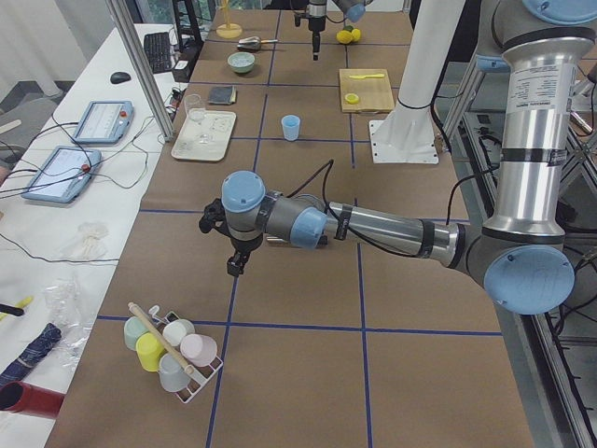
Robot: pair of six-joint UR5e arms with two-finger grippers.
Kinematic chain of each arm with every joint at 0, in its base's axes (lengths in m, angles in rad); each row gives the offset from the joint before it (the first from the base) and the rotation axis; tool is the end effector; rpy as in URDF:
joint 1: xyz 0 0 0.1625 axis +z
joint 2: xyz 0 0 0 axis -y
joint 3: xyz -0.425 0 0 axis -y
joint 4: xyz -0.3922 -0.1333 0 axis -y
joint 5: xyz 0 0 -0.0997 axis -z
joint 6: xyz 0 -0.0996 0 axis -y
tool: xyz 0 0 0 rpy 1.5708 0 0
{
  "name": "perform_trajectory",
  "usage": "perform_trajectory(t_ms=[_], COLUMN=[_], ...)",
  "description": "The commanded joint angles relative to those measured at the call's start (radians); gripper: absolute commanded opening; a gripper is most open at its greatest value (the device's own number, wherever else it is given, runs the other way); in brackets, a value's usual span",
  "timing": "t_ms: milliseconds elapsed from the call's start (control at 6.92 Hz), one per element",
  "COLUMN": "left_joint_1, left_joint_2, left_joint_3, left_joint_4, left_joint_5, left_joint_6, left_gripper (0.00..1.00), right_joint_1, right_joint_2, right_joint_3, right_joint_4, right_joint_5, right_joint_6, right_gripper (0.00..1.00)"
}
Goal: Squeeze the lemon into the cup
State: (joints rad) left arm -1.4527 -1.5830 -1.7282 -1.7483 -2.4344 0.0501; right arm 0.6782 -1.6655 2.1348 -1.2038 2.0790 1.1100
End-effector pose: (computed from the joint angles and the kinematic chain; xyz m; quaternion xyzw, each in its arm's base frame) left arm 0.0026 -0.5108 0.5482 0.1427 0.4173 0.1472 0.8853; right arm -0.2902 -0.3427 0.3925 0.0185 -0.4549 -0.0055 0.8904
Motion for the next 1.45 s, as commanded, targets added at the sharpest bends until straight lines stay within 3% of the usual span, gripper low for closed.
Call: perform_trajectory(t_ms=[0,145,434,578,1301], left_joint_1=[0.000,0.000,0.000,0.000,-0.001], left_joint_2=[0.000,0.001,0.001,0.001,0.001], left_joint_3=[-0.002,-0.004,-0.005,-0.005,-0.007], left_joint_4=[-0.003,-0.003,-0.003,-0.003,-0.003], left_joint_5=[0.000,-0.002,-0.002,-0.002,-0.002], left_joint_6=[-0.001,-0.001,-0.001,-0.001,-0.001], left_gripper=[1.00,1.00,1.00,1.00,1.00], right_joint_1=[-0.275,-0.364,-0.393,-0.423,-0.500], right_joint_2=[0.046,0.070,0.183,0.184,0.150], right_joint_3=[0.024,0.022,0.020,0.010,-0.012], right_joint_4=[-0.002,-0.038,-0.229,-0.249,-0.249], right_joint_5=[-0.188,-0.273,-0.319,-0.371,-0.418], right_joint_6=[0.240,0.296,0.315,0.315,0.341], right_gripper=[1.00,1.00,1.00,1.00,1.00])
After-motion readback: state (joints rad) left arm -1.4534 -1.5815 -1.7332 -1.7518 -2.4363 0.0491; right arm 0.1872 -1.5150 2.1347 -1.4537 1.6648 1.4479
